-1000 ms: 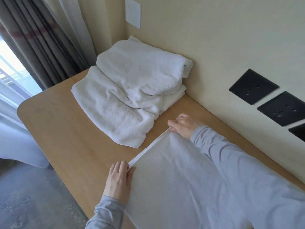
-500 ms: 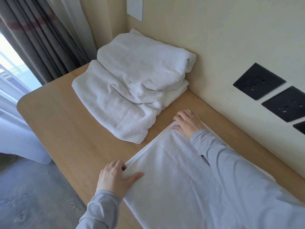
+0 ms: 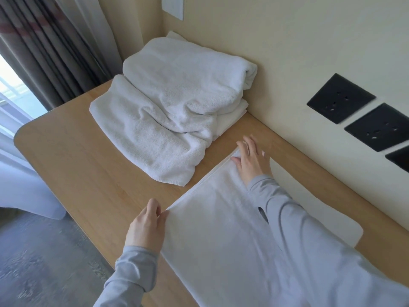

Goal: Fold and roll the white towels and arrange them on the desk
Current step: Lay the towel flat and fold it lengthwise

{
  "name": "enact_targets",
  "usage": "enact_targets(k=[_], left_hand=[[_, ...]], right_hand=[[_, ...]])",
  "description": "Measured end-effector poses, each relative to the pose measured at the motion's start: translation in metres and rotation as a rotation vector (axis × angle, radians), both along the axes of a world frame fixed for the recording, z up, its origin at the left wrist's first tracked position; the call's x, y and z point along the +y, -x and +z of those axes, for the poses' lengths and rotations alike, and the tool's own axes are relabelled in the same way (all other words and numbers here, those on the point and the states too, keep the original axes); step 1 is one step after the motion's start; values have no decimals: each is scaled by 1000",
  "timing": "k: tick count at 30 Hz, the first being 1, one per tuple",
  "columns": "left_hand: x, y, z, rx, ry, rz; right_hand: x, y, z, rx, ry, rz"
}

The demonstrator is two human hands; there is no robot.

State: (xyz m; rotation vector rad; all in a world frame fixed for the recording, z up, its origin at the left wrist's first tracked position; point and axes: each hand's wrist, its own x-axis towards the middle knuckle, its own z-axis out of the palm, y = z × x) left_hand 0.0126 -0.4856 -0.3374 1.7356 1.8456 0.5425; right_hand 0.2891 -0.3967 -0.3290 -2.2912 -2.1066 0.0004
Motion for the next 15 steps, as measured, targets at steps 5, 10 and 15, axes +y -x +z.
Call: enact_targets(k=[5,10,15], left_hand=[[-30,-39,10,249,-288,-112],[-39,-51,1,311,-82,-331],[-37,-51,-10,355,-40,-332]], right_hand=[[-69,52,4,242,-186,375],[-107,44,-16,146,10,737],[-52,-42,-14,56,111,229]])
